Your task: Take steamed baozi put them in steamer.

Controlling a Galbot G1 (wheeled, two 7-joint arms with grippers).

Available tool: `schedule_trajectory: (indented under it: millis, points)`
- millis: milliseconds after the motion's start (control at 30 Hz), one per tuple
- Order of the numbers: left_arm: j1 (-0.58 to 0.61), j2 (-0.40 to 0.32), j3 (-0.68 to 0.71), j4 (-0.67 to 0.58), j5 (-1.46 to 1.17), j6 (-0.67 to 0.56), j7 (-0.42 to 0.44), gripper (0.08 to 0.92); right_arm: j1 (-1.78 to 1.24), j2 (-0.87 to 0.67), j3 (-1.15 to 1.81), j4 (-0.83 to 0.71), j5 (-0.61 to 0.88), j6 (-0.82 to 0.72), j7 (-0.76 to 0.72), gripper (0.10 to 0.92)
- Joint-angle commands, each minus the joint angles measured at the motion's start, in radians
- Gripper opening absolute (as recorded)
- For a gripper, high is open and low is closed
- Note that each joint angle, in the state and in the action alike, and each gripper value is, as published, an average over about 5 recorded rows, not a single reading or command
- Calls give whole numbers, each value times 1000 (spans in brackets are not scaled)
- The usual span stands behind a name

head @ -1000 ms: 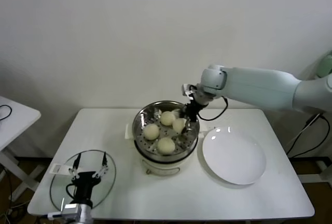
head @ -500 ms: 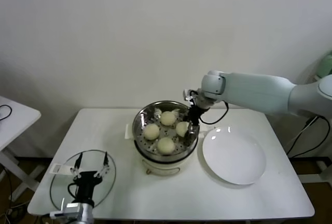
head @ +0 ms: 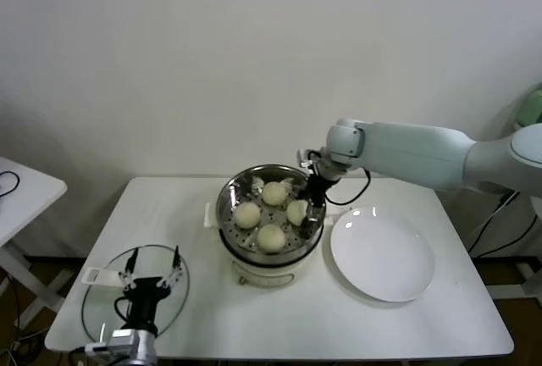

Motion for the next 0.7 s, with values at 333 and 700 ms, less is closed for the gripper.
schedule_trajectory:
  millis: [333,700]
  points:
    - [-2,5,-1,17,-3,-5,1,823,45,-19,24,10,35,14,-30,823]
    - [-5,15,-2,37,-11,-21,5,823,120,-194,128,145,51,51,-4,823]
